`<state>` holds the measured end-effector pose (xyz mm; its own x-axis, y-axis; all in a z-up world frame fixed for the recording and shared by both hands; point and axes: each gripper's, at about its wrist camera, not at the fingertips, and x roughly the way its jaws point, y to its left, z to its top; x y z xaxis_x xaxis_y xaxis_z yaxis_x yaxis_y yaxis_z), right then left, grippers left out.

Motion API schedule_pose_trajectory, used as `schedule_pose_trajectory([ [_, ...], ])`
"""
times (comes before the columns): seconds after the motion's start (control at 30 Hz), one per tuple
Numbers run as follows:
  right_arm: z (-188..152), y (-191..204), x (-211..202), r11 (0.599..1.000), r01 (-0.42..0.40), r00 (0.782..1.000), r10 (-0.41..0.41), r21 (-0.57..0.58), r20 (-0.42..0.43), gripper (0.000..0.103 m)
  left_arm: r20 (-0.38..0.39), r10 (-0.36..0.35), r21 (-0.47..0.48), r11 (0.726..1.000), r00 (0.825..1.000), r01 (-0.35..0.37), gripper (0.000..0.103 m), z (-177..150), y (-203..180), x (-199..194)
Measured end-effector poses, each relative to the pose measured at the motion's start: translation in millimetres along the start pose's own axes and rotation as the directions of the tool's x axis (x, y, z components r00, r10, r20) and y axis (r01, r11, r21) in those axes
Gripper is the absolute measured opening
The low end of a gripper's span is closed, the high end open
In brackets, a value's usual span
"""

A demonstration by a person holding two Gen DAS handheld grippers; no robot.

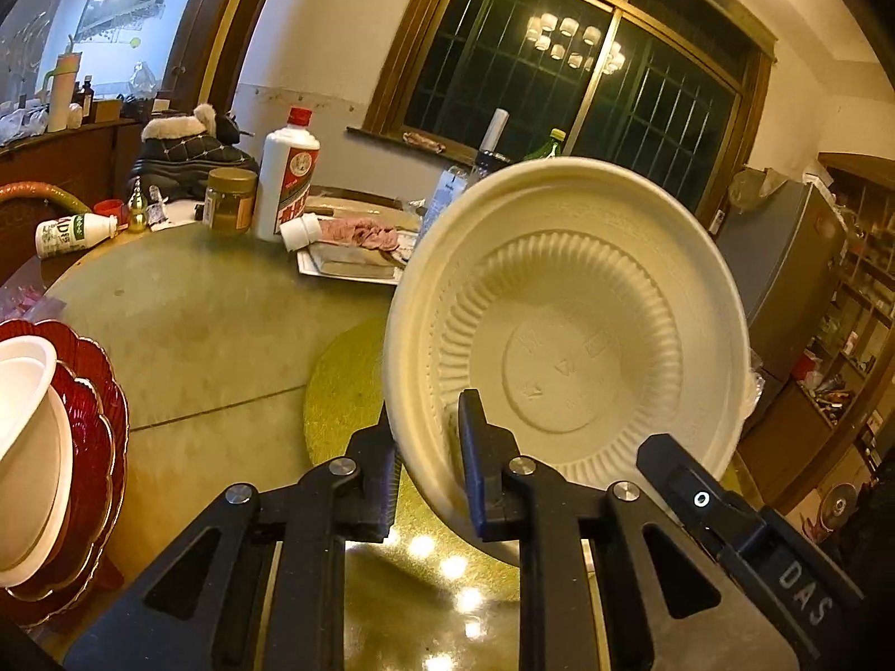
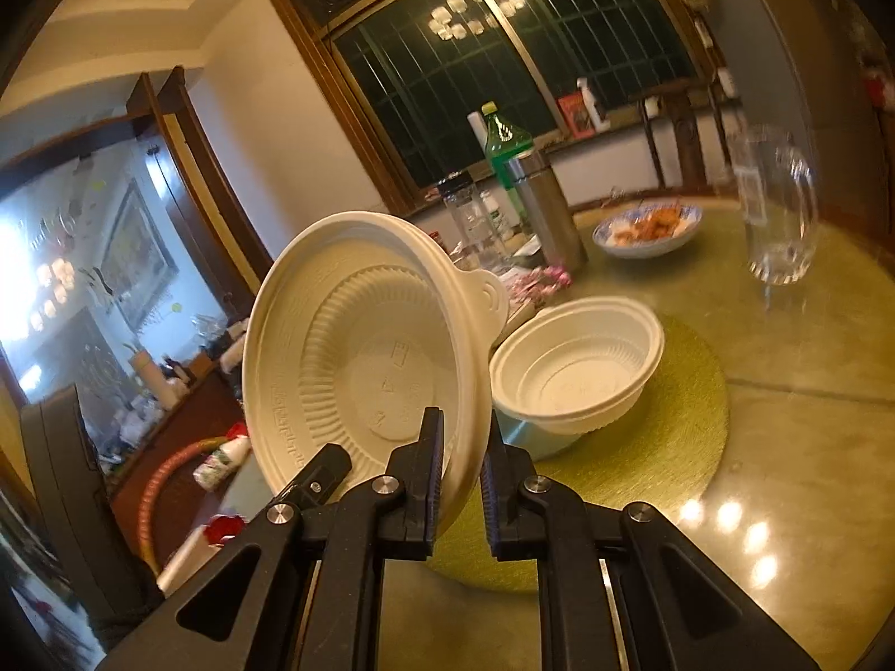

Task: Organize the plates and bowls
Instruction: 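Lift and hold the ribbed white bowl above the table with both tools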

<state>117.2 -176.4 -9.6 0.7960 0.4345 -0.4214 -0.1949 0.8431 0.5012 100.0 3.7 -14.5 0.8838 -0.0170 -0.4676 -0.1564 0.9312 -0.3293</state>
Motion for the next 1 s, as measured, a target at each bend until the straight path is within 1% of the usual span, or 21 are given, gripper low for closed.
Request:
schedule_pose_trajectory([
  [0.07,2.7,-7.9,2.6,0.999,-0.025,0.999,0.026,0.047,-0.022,0.012,0.006,0.001,0.013,1.0,1.0,-0.002,0.016,-0.2,-2.0,-0.7],
  [0.13,3.6,-19.6,7.5,0.991,-0.059,0.996,0.066,0.119,-0.059,0.011,-0.001,0.001,0.012,1.0,1.0,-0.001,0.014,0.6,-1.1,0.6],
  [0.2,3.9,-36.3,16.5,0.971,-0.099,0.986,0.125,0.22,-0.108,0.01,-0.007,0.008,0.013,1.0,1.0,-0.008,0.013,0.8,-0.6,1.2],
  [0.27,3.4,-46.7,23.1,0.952,-0.117,0.977,0.161,0.282,-0.139,0.01,-0.019,0.016,0.025,1.0,1.0,-0.016,0.013,-0.2,-2.6,2.9],
  [0.33,2.8,-53.2,26.5,0.939,-0.126,0.971,0.183,0.321,-0.153,0.009,-0.029,0.03,0.033,0.999,0.999,-0.029,0.013,-0.6,-2.9,4.9],
  [0.4,2.7,-58.6,29.0,0.926,-0.137,0.966,0.204,0.352,-0.161,0.008,-0.048,0.025,0.03,0.999,0.999,-0.024,0.013,-0.4,-2.0,6.9],
  [0.47,1.9,-62.6,32.0,0.92,-0.131,0.963,0.207,0.369,-0.173,0.008,-0.062,0.04,0.041,0.998,0.997,-0.037,0.013,-1.1,-2.6,9.2],
  [0.6,0.8,-68.3,38.5,0.909,-0.117,0.959,0.208,0.399,-0.193,0.009,-0.102,0.008,0.008,1.0,0.995,-0.007,0.012,-1.2,1.4,12.2],
  [0.77,4.2,-64.8,36.7,0.922,-0.113,0.965,0.191,0.371,-0.179,0.009,-0.096,-0.001,0.0,1.0,0.995,0.001,0.012,-1.6,0.7,10.6],
  [0.83,4.3,-63.3,36.2,0.926,-0.108,0.967,0.182,0.361,-0.178,0.009,-0.099,-0.013,-0.022,1.0,0.995,0.011,0.012,-1.8,3.1,11.0],
  [1.0,4.3,-58.1,29.1,0.934,-0.111,0.971,0.175,0.34,-0.163,0.009,-0.084,-0.029,-0.032,0.999,0.996,0.026,0.012,-1.7,3.3,8.9],
])
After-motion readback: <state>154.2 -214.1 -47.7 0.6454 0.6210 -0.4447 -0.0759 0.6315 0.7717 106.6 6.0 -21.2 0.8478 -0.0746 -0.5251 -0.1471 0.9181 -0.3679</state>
